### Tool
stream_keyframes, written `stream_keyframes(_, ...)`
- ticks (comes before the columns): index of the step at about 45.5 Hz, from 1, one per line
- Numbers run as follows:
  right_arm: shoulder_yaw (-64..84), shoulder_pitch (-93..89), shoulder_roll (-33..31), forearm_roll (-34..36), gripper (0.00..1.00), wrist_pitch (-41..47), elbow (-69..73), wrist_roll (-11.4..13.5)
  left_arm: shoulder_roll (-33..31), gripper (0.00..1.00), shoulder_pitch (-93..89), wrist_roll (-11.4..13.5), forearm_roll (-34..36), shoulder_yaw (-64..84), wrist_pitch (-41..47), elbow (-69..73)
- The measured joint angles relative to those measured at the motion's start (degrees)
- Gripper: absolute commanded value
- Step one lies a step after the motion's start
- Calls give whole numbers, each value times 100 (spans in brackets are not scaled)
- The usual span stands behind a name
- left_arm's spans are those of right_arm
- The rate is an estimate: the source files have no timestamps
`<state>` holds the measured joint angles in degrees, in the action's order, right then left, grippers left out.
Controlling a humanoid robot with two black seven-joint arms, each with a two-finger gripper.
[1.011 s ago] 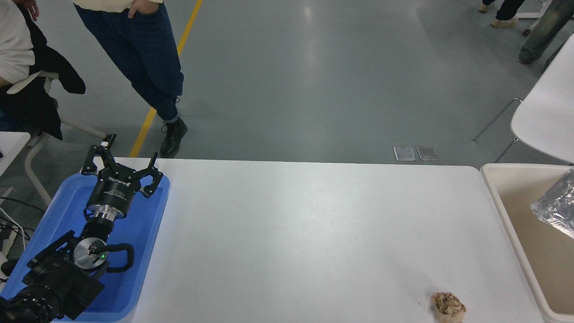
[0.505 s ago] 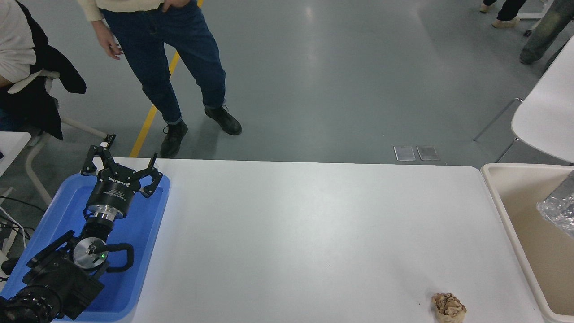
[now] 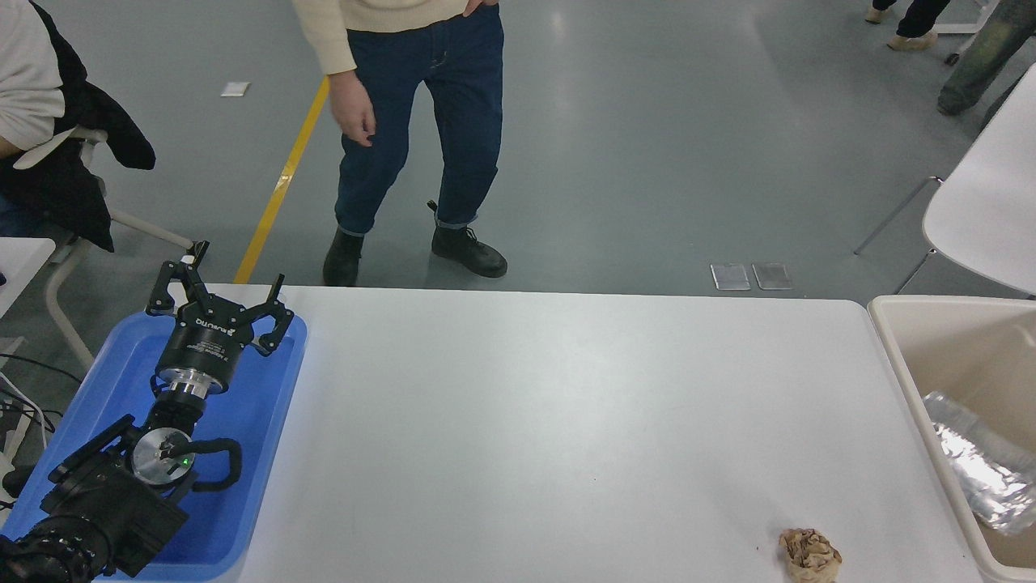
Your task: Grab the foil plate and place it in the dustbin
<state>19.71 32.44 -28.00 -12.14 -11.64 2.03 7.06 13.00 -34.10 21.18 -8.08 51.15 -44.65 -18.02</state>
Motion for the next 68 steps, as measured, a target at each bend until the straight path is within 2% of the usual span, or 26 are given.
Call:
stream_keyframes(6,0,8,7,0,89,-31,-6,3,0,100,0,0,0,0,0,0)
stream_keyframes(10,0,11,9,1,95,-45,-7,4,0,100,3,0,0,0,0,0)
stream_keyframes(19,-1,17,12,1,96,-89,-13,5,1,100,7,0,-6,0,0,0)
stream_keyframes(22,-2,20,13,1,100,-110,-17,5,1,100,7,2,-7,0,0,0)
stream_keyframes(39,-44,153,-86,-35,100,-150,262,-22,1,100,8,7,-9,0,0,0)
stream_keyframes(47,62,507,-703,-329,100,-146,1349,-27,2,100,8,6,-10,0,0,-1)
stream_keyframes(55,487,1265,-1554,-908,100,-65,3196,-26,-3,100,1,-1,-10,0,0,-1)
stream_keyframes(60,1133,2124,-2065,-1118,100,107,4431,-24,-6,100,0,-1,-4,0,0,0)
stream_keyframes(68,2492,3693,-2397,-1263,100,806,5649,-26,-7,100,-4,-1,-1,0,0,0)
